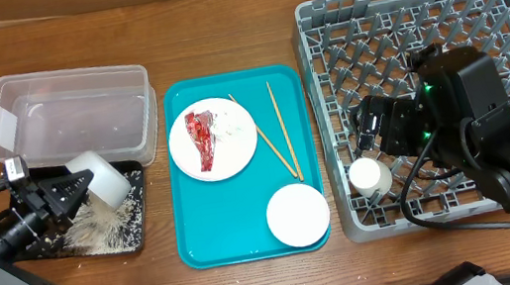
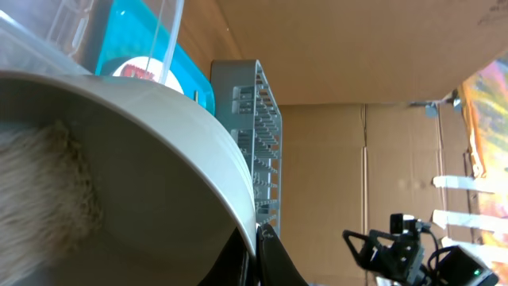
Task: Sort waste into correct bins and load items into the dishwasher
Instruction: 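Tip the rice bowl over the black tray to dump the rice, then set the empty bowl back on the teal tray with the left gripper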
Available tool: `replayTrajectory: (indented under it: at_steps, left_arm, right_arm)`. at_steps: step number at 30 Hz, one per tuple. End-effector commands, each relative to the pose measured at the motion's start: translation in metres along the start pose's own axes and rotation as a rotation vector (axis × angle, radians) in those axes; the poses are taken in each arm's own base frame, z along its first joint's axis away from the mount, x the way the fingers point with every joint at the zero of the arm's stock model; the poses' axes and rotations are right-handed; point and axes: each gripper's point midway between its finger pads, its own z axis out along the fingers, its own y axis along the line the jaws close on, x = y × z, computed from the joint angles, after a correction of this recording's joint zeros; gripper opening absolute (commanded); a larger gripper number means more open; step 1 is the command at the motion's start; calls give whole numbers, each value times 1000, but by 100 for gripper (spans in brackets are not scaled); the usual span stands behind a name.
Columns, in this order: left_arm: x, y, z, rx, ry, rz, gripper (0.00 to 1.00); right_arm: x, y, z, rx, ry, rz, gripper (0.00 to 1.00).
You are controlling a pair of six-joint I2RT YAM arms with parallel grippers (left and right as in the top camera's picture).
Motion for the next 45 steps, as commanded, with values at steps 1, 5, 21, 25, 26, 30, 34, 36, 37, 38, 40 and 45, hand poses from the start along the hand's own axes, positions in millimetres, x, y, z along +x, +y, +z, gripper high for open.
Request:
replayTrajectory:
  at_steps: [1,5,21,25,26,30,34,36,37,38,40,45]
  left_arm:
    - [-5,-3,0,31,-28,28,4]
    - [-8,-11,-2,71,-61,60,4]
    - [-3,-5,-1,42,-30,119,4]
    - [-5,4,0,15,-19,52,4]
    - [-5,3,0,15,-20,77,4]
    - [-5,4,0,15,-17,49,4]
    - [6,-6,5,33,16,91,4]
    - [12,-7,9,17,54,88,4]
    - [16,-8,12,6,77,94,4]
    - [21,-10,15,-7,103,96,4]
    - [36,-15,22,-42,174,114,4]
    - [76,-36,56,-110,362,192,4]
  right_arm:
    - [-5,3,-5,-14,-20,-1,99]
    - [-4,3,-5,-12,-17,-1,99]
    - [-3,2,-5,-8,-11,-1,100]
    - [-3,2,-5,-8,-10,-2,100]
    - [-3,1,-5,-7,-9,-1,100]
    - [-2,1,-5,-5,-7,-1,100]
    - [-2,1,-5,-6,-7,-1,100]
    - [-2,1,-5,-6,-8,-1,100]
    - [-2,1,-5,-6,-8,-1,100]
    - [-2,1,-5,-6,-8,-1,100]
    - [-2,1,-5,-6,-8,-1,100]
    - [-4,3,-5,-11,-17,-1,100]
